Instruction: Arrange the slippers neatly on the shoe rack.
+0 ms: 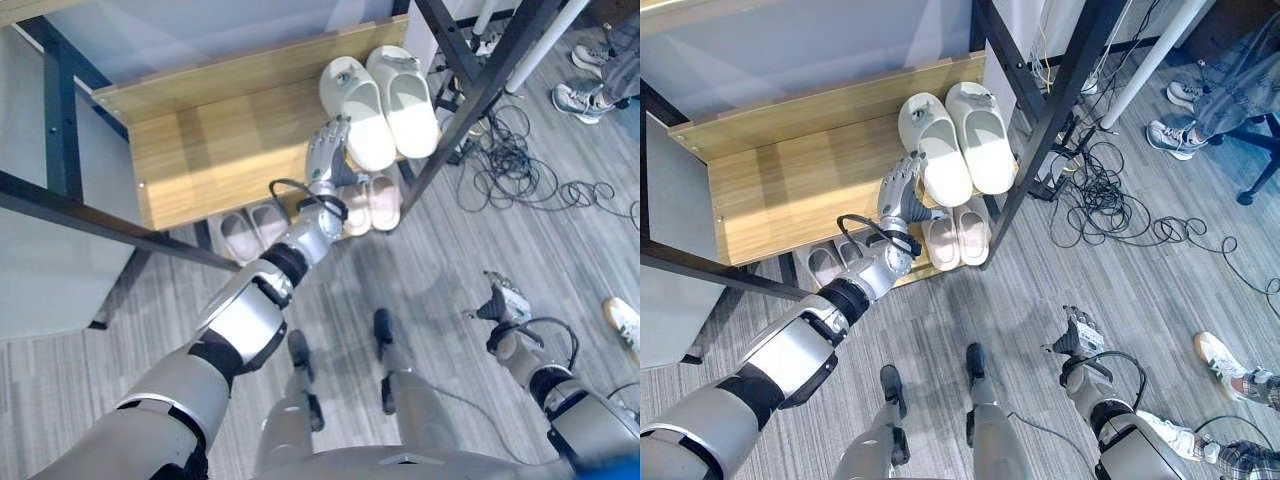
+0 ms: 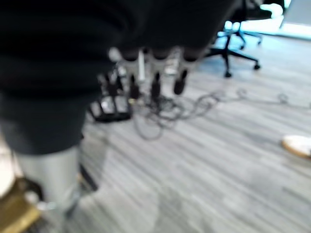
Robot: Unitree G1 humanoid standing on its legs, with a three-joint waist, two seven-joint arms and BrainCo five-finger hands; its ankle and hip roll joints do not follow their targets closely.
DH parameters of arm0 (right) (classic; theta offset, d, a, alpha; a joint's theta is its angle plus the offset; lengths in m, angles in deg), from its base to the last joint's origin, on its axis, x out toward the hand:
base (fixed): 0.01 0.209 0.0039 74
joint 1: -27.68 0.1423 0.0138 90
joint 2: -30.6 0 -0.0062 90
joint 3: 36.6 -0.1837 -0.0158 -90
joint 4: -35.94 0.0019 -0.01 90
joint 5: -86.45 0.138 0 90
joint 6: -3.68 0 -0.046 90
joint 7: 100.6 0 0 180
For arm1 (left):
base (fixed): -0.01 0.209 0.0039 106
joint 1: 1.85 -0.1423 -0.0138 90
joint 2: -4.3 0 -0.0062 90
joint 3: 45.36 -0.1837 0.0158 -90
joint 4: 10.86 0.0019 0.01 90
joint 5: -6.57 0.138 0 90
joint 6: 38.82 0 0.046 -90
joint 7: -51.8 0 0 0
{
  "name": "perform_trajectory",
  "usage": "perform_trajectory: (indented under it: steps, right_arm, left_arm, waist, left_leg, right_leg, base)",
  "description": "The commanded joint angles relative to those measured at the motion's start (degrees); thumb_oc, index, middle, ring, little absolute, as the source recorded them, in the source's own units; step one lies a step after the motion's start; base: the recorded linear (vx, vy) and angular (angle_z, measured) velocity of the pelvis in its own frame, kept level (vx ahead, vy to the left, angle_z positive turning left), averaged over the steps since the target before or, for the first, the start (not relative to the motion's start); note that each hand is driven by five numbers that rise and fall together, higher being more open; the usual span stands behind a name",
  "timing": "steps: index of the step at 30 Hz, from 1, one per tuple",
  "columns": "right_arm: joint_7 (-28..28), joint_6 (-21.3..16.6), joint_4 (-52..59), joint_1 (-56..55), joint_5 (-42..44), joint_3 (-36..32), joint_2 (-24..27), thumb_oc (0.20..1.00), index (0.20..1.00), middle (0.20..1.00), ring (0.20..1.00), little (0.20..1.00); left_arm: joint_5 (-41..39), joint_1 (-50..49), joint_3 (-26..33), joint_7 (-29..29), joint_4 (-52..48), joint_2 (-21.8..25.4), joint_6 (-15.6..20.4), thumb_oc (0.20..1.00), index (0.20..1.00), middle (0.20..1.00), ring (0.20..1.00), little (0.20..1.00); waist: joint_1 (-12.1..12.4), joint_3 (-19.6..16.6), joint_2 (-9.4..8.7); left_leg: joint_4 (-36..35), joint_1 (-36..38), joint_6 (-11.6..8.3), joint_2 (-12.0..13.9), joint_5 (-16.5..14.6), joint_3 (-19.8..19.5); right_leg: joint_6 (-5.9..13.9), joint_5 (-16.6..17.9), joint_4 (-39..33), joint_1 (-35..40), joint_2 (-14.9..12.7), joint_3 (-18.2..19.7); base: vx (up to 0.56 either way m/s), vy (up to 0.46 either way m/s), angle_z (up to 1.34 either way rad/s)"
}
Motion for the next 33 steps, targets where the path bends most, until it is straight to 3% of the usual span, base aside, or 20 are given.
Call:
perform_trajectory:
  steps: [1, 8, 13, 19, 22, 24, 27, 28, 31, 33]
  right_arm:
    - [-0.5, -0.7, 0.3, 1.7, 0.3, -0.8, 5.2, 1.000, 1.000, 1.000, 1.000, 1.000]
    - [-2.0, 0.5, 2.9, -3.5, 1.0, -5.6, 3.4, 1.000, 1.000, 1.000, 1.000, 1.000]
    - [-2.7, 1.0, 4.2, -6.9, 1.7, -8.9, 0.9, 1.000, 1.000, 1.000, 1.000, 1.000]
    - [-3.8, 0.8, 3.8, -13.1, 4.1, -16.1, -1.7, 1.000, 1.000, 1.000, 1.000, 1.000]
    - [-4.3, 0.5, 4.1, -15.7, 4.6, -18.6, -1.6, 1.000, 1.000, 1.000, 1.000, 1.000]
    - [-5.2, 0.2, 4.0, -17.7, 4.8, -19.8, -1.1, 1.000, 1.000, 1.000, 1.000, 1.000]
    - [-6.2, -0.4, 2.6, -18.8, 5.3, -20.7, -1.0, 1.000, 1.000, 1.000, 1.000, 1.000]
    - [-6.9, -1.0, -0.2, -18.9, 7.0, -21.5, -0.5, 1.000, 1.000, 1.000, 1.000, 1.000]
    - [-8.3, -1.6, -4.8, -18.9, 10.1, -23.4, -0.2, 1.000, 1.000, 1.000, 1.000, 1.000]
    - [-9.5, -1.8, -6.5, -19.3, 13.0, -25.4, 0.2, 1.000, 1.000, 1.000, 1.000, 1.000]
  left_arm:
    - [1.7, 6.5, 3.4, -0.2, -2.1, -0.9, 2.1, 1.000, 1.000, 1.000, 1.000, 1.000]
    - [-1.3, -3.6, 7.6, -5.7, -28.9, 3.7, 7.4, 1.000, 1.000, 1.000, 1.000, 1.000]
    - [-2.7, -13.0, 11.2, -9.5, -39.9, 8.5, 9.3, 1.000, 1.000, 1.000, 1.000, 1.000]
    - [-11.3, -45.0, 18.7, -21.9, -56.2, 18.5, 14.9, 1.000, 1.000, 1.000, 1.000, 1.000]
    - [-20.8, -59.9, 23.0, -28.4, -60.4, 23.0, 16.7, 1.000, 1.000, 1.000, 1.000, 1.000]
    - [-27.0, -70.1, 24.9, -33.4, -58.3, 25.6, 17.0, 1.000, 1.000, 1.000, 1.000, 1.000]
    - [-27.1, -76.7, 24.0, -36.8, -49.2, 27.0, 16.8, 1.000, 1.000, 1.000, 1.000, 1.000]
    - [-24.8, -77.6, 23.2, -36.4, -29.6, 22.7, 14.6, 1.000, 1.000, 1.000, 1.000, 1.000]
    - [-13.3, -73.0, 24.6, -31.8, -2.7, 16.4, 12.0, 1.000, 1.000, 1.000, 1.000, 1.000]
    - [-10.6, -70.1, 30.1, -29.2, 11.6, 14.7, 8.2, 1.000, 1.000, 1.000, 1.000, 1.000]
  waist:
    - [1.5, 3.2, 3.68]
    - [3.7, 2.3, 4.05]
    - [5.1, 1.5, 4.26]
    - [7.5, -0.3, 5.08]
    - [8.6, -1.0, 5.71]
    - [9.2, -1.2, 6.13]
    - [9.5, -2.0, 6.63]
    - [10.0, -2.3, 6.70]
    - [10.3, -3.3, 6.63]
    - [10.5, -3.8, 6.33]
  left_leg:
    - [0.4, -2.6, -4.12, 3.5, -1.6, -7.2]
    - [0.4, -0.2, -4.00, 3.0, -2.2, -7.9]
    - [0.4, 2.5, -3.84, 2.6, -2.8, -8.1]
    - [0.4, 7.5, -3.42, 1.9, -3.4, -8.4]
    - [0.4, 9.4, -3.07, 1.6, -3.6, -8.9]
    - [0.4, 11.3, -2.93, 1.6, -4.0, -9.1]
    - [0.4, 12.5, -2.82, 1.6, -3.9, -9.5]
    - [0.4, 13.8, -2.82, 1.7, -4.1, -9.9]
    - [0.4, 14.7, -2.87, 1.6, -4.0, -10.7]
    - [0.4, 15.5, -3.01, 1.6, -4.3, -11.2]
  right_leg:
    - [3.44, -9.3, 7.1, -3.5, -1.9, -1.1]
    - [3.61, -9.8, 6.7, 0.2, -2.4, -2.2]
    - [3.69, -10.4, 6.6, 3.7, -2.7, -2.8]
    - [4.04, -10.4, 5.3, 10.0, -3.0, -5.1]
    - [4.08, -10.9, 5.4, 12.3, -3.0, -6.0]
    - [4.07, -11.5, 5.5, 14.6, -2.9, -6.7]
    - [4.11, -11.6, 4.9, 16.3, -2.7, -7.0]
    - [4.04, -12.3, 4.7, 17.8, -2.6, -7.7]
    - [3.75, -13.1, 4.5, 19.5, -2.5, -8.4]
    - [3.37, -13.9, 4.5, 20.6, -2.2, -8.8]
  base:
    - [0.00, 0.000, 0.00]
    - [0.01, 0.008, 0.02]
    - [0.04, 0.018, 0.09]
    - [0.04, 0.005, 0.11]
    - [0.04, -0.027, 0.16]
    - [0.07, -0.036, 0.06]
    - [0.06, -0.034, 0.13]
    - [0.06, -0.045, 0.18]
    - [0.06, -0.030, 0.17]
    - [0.05, -0.026, 0.29]
